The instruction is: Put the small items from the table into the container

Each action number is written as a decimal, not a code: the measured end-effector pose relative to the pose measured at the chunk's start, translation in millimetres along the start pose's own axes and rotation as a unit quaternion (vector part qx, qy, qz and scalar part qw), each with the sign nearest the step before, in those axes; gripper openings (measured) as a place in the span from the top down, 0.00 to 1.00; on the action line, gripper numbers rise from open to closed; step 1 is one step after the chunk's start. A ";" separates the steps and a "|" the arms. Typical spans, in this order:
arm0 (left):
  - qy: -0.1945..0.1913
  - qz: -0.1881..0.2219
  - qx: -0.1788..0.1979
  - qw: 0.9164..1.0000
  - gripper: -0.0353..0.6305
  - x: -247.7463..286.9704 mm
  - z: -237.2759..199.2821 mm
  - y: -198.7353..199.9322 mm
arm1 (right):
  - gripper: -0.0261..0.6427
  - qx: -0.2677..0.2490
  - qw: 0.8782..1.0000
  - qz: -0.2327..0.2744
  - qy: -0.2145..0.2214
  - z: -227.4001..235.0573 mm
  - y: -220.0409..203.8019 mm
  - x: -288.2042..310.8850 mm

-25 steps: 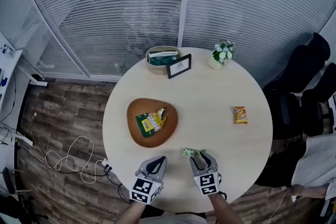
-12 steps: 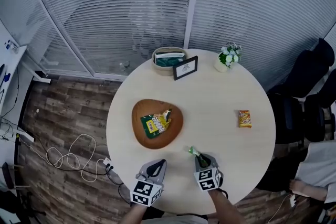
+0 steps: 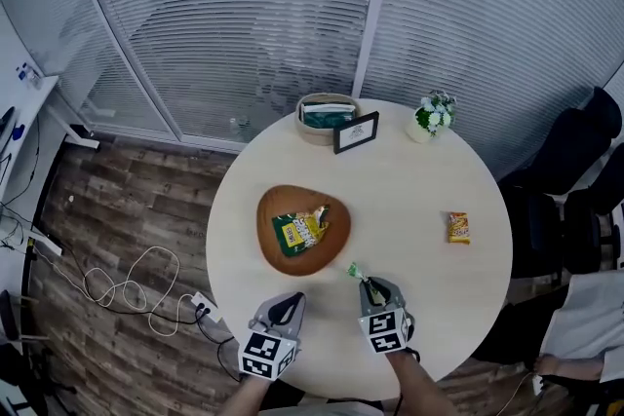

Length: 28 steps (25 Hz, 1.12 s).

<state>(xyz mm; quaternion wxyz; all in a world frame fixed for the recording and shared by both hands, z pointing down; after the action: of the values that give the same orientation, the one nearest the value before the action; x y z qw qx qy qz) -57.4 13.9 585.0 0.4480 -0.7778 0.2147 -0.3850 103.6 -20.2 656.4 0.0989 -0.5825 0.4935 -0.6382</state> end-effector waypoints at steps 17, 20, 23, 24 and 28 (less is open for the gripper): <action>0.053 0.008 -0.029 0.998 0.95 -64.7 -33.5 -17.2 | 0.88 -0.074 0.993 0.017 0.093 -100.0 110.2 80.2; 0.060 0.009 -0.032 0.998 0.95 -71.9 -37.9 -19.7 | 0.88 -0.068 0.993 0.016 0.090 -103.7 107.2 85.5; 0.062 0.009 -0.031 0.998 0.95 -75.5 -41.3 -18.8 | 0.86 -0.058 0.994 0.019 0.089 -102.5 108.1 85.7; 0.061 0.009 -0.030 0.998 0.95 -75.2 -41.5 -18.3 | 0.85 -0.054 0.994 0.021 0.091 -101.5 108.5 84.2; 0.052 0.008 -0.026 0.998 0.95 -67.5 -36.9 -15.3 | 0.80 -0.041 0.994 0.038 0.090 -93.3 108.5 69.7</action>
<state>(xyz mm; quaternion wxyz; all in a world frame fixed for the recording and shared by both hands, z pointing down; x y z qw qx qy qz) -128.1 47.9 581.9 0.4189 -0.7662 0.2543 -0.4157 -44.6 -74.5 636.0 0.0540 -0.5071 0.5480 -0.6631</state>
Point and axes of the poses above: the fingertips, and each gripper's own axes: x forward along the fingers, z to its right, y out of its top, the point moved 2 cm from there along -x, backward along the fingers, and after that the axes turned 4 degrees about -y, right-handed, at the moved point
